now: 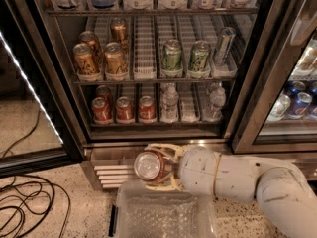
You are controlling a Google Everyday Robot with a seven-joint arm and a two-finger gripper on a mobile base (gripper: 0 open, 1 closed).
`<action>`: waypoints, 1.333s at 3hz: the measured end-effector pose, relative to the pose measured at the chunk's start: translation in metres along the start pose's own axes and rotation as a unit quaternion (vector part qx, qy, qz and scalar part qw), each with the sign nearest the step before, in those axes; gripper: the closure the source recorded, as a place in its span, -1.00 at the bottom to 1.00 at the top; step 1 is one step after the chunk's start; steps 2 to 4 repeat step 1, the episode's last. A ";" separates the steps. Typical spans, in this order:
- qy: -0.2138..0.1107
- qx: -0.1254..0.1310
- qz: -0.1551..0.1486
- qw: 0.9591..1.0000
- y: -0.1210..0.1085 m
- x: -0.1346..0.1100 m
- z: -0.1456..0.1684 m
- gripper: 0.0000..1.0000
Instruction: Pick coke can from bottom shelf of fridge
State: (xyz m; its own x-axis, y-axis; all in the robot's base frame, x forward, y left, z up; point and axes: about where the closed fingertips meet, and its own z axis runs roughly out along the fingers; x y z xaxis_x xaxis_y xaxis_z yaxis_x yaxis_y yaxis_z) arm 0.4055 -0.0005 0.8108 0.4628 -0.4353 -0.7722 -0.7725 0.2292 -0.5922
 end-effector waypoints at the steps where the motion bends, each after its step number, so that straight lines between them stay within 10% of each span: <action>1: 0.001 -0.001 -0.001 1.000 0.000 0.000 0.000 1.00; 4: 0.001 -0.001 -0.001 1.000 0.000 0.000 0.000 1.00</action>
Offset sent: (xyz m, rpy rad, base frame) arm 0.0000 0.0000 0.0000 0.0000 0.0000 0.0000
